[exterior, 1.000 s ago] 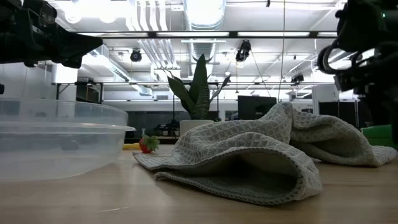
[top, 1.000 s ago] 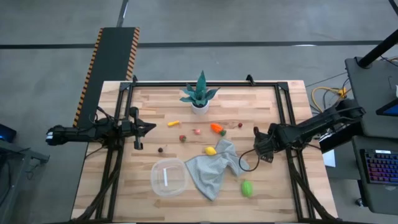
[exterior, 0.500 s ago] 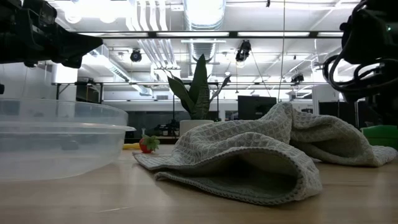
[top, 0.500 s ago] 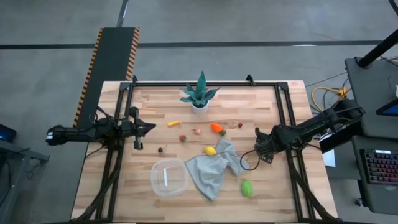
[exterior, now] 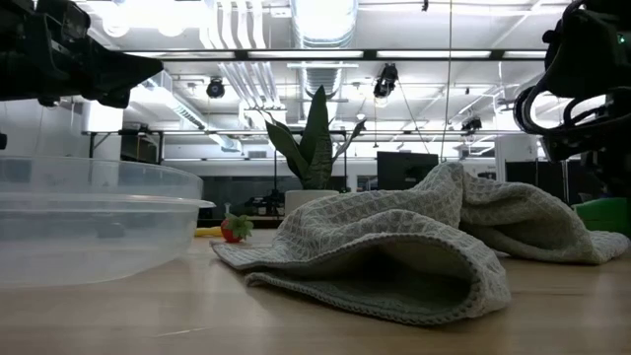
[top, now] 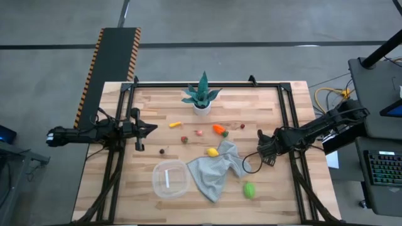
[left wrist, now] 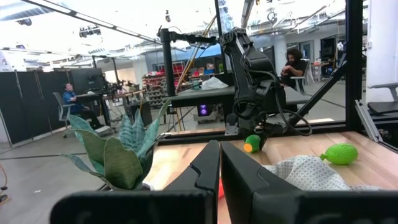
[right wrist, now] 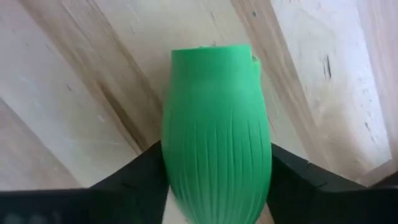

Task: Pick and placing Produce into tupperware
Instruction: Put the green corn in the transparent bin

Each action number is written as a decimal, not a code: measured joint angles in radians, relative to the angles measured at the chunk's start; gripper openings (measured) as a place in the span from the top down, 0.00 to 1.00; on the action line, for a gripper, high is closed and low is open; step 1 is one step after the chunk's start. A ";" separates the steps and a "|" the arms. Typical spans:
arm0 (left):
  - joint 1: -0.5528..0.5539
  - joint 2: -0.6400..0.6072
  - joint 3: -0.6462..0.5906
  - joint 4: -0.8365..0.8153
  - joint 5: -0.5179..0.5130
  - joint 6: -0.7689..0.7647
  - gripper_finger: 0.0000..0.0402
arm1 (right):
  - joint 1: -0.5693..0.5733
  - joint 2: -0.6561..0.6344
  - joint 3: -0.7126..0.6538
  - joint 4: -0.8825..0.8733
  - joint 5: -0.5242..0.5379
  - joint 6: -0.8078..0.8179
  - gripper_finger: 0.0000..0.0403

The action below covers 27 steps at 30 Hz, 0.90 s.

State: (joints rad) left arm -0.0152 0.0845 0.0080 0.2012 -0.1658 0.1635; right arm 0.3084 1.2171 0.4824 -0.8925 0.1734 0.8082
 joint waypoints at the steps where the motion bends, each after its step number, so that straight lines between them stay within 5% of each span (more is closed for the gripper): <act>1: 0.000 0.000 0.000 0.000 0.000 0.000 1.00 | 0.000 0.000 -0.001 0.003 0.003 0.000 0.54; 27: 0.000 0.000 0.000 0.000 0.000 0.000 1.00 | -0.002 0.002 0.164 0.161 0.182 -0.100 0.54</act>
State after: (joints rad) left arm -0.0154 0.0845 0.0080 0.2014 -0.1656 0.1635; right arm 0.3061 1.2190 0.6459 -0.7318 0.3557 0.7081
